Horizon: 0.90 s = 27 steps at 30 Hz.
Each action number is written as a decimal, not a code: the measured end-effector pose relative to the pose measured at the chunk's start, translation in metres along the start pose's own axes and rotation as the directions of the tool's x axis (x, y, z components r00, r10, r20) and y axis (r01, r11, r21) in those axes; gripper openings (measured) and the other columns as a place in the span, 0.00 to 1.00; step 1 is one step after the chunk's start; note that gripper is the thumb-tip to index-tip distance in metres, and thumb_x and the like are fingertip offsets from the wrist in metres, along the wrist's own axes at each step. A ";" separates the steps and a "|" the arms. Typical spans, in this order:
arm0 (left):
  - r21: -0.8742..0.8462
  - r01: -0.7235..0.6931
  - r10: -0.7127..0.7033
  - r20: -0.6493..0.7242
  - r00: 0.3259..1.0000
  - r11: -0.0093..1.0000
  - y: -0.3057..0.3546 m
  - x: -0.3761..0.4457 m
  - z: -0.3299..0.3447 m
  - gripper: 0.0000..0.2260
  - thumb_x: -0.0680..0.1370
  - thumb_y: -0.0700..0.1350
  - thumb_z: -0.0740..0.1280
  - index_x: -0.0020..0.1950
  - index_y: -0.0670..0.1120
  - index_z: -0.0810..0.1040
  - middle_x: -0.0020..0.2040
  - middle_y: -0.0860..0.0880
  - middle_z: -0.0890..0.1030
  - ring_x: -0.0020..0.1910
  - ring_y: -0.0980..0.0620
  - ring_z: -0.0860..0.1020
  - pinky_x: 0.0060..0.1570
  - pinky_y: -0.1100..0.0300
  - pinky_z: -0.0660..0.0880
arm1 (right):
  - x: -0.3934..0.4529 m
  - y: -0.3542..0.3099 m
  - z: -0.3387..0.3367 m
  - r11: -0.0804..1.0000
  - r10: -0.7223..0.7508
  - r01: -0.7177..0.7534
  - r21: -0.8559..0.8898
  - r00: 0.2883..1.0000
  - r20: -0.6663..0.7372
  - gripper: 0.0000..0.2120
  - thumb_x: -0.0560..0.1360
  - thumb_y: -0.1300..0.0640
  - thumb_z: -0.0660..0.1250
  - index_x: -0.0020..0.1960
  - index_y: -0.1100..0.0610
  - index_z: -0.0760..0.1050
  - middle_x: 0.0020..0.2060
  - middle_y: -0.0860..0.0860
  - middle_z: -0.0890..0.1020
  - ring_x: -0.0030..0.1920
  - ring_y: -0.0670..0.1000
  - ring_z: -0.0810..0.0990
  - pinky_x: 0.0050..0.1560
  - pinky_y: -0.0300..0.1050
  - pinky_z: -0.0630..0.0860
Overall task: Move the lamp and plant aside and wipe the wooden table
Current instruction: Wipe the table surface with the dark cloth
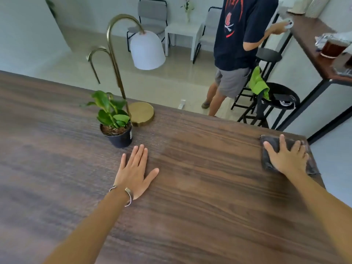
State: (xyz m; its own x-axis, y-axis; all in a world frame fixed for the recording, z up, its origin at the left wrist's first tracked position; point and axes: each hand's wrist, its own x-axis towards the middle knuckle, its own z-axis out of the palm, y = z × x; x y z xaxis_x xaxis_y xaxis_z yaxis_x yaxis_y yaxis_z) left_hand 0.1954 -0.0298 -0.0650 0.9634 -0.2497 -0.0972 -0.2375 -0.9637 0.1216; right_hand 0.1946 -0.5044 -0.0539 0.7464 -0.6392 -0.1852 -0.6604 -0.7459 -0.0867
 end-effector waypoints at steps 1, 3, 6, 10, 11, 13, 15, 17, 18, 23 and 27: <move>-0.009 -0.005 0.005 -0.004 1.000 1.000 -0.004 -0.003 0.003 0.38 0.74 0.69 0.35 0.77 0.48 0.39 0.78 0.51 0.38 0.75 0.53 0.34 0.75 0.48 0.40 | 0.007 -0.024 -0.003 0.995 0.095 -0.096 0.034 0.995 0.025 0.45 0.71 0.22 0.39 0.81 0.45 0.43 0.80 0.63 0.42 0.79 0.64 0.41 0.77 0.62 0.39; -0.023 -0.016 0.015 -0.033 0.999 1.000 -0.005 -0.001 0.007 0.37 0.75 0.69 0.35 0.77 0.48 0.38 0.77 0.52 0.37 0.75 0.53 0.34 0.75 0.48 0.39 | 0.013 -0.090 -0.001 0.983 0.158 -0.163 0.082 0.986 0.058 0.43 0.74 0.24 0.39 0.81 0.46 0.42 0.79 0.64 0.40 0.79 0.66 0.39 0.76 0.63 0.37; -0.023 -0.020 0.019 -0.058 0.998 1.000 -0.005 0.004 0.011 0.37 0.75 0.69 0.35 0.77 0.48 0.37 0.77 0.52 0.36 0.76 0.53 0.34 0.75 0.48 0.39 | -0.005 -0.220 0.026 0.995 -0.094 0.093 0.032 0.995 0.023 0.39 0.77 0.27 0.40 0.81 0.46 0.44 0.79 0.65 0.42 0.79 0.67 0.39 0.76 0.63 0.37; -0.025 -0.018 0.016 -0.057 0.998 1.000 -0.009 0.005 0.014 0.36 0.75 0.68 0.34 0.77 0.49 0.35 0.77 0.53 0.35 0.75 0.55 0.32 0.74 0.50 0.37 | -0.039 -0.351 0.047 0.918 -0.398 0.397 0.017 0.916 0.047 0.37 0.77 0.28 0.41 0.81 0.46 0.46 0.79 0.65 0.46 0.79 0.66 0.42 0.76 0.63 0.36; -0.026 -0.022 0.021 -0.049 0.999 0.999 -0.010 0.005 0.014 0.36 0.75 0.68 0.34 0.77 0.49 0.35 0.77 0.53 0.34 0.74 0.55 0.31 0.74 0.50 0.36 | -0.039 -0.357 0.046 0.891 -0.454 0.454 0.018 0.888 0.077 0.37 0.77 0.28 0.41 0.81 0.45 0.46 0.80 0.64 0.46 0.79 0.65 0.43 0.76 0.62 0.37; -0.027 -0.031 0.030 -0.035 0.999 0.999 -0.009 0.004 0.011 0.35 0.75 0.68 0.33 0.76 0.49 0.34 0.77 0.53 0.33 0.74 0.55 0.31 0.74 0.50 0.36 | -0.029 -0.332 0.041 0.854 -0.518 0.520 0.014 0.847 0.117 0.37 0.76 0.27 0.39 0.81 0.43 0.45 0.80 0.61 0.46 0.80 0.64 0.44 0.77 0.61 0.40; -0.035 -0.031 0.029 -0.041 0.999 0.999 -0.008 0.004 0.009 0.35 0.75 0.68 0.33 0.76 0.49 0.34 0.77 0.53 0.33 0.74 0.54 0.31 0.74 0.50 0.37 | -0.010 -0.276 0.032 0.902 -0.429 0.431 -0.011 0.900 0.083 0.38 0.75 0.25 0.38 0.81 0.42 0.45 0.81 0.59 0.47 0.80 0.62 0.45 0.77 0.60 0.41; -0.041 -0.041 0.040 -0.038 0.998 0.998 -0.007 0.003 0.009 0.35 0.75 0.67 0.33 0.76 0.49 0.34 0.77 0.52 0.33 0.74 0.53 0.31 0.74 0.49 0.36 | 0.008 -0.200 0.019 0.975 -0.221 0.221 -0.007 0.974 0.047 0.41 0.74 0.24 0.37 0.81 0.43 0.45 0.81 0.59 0.47 0.80 0.62 0.44 0.77 0.60 0.41; -0.044 -0.044 0.043 -0.039 0.998 0.998 -0.007 0.003 0.009 0.35 0.75 0.67 0.33 0.76 0.48 0.34 0.77 0.52 0.33 0.74 0.53 0.31 0.74 0.49 0.36 | 0.014 -0.164 0.010 0.994 -0.109 0.109 0.009 0.993 0.050 0.42 0.73 0.23 0.37 0.81 0.44 0.46 0.81 0.60 0.46 0.80 0.62 0.44 0.77 0.61 0.41; -0.059 -0.052 0.049 -0.064 0.997 0.997 -0.006 0.005 0.012 0.35 0.76 0.66 0.34 0.76 0.47 0.35 0.77 0.50 0.35 0.75 0.51 0.32 0.73 0.48 0.36 | 0.027 -0.147 -0.001 0.970 0.234 -0.238 0.046 0.970 0.070 0.42 0.75 0.25 0.40 0.81 0.48 0.48 0.79 0.64 0.42 0.79 0.65 0.39 0.76 0.63 0.36; -0.063 -0.047 0.042 -0.079 0.996 0.997 -0.006 0.004 0.013 0.35 0.76 0.66 0.35 0.77 0.47 0.36 0.77 0.50 0.36 0.75 0.51 0.33 0.73 0.48 0.36 | 0.007 -0.279 0.025 0.998 -0.048 0.048 -0.028 0.999 -0.005 0.39 0.76 0.27 0.39 0.81 0.46 0.52 0.79 0.65 0.50 0.78 0.67 0.46 0.75 0.66 0.43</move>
State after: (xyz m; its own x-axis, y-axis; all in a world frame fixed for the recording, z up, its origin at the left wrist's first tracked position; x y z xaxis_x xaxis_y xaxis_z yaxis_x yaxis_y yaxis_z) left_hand 0.1996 -0.0262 -0.0791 0.9595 -0.2815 -0.0139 -0.2740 -0.9432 0.1876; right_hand 0.3816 -0.2960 -0.0552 0.7774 -0.6037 -0.1764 -0.6215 -0.7804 -0.0683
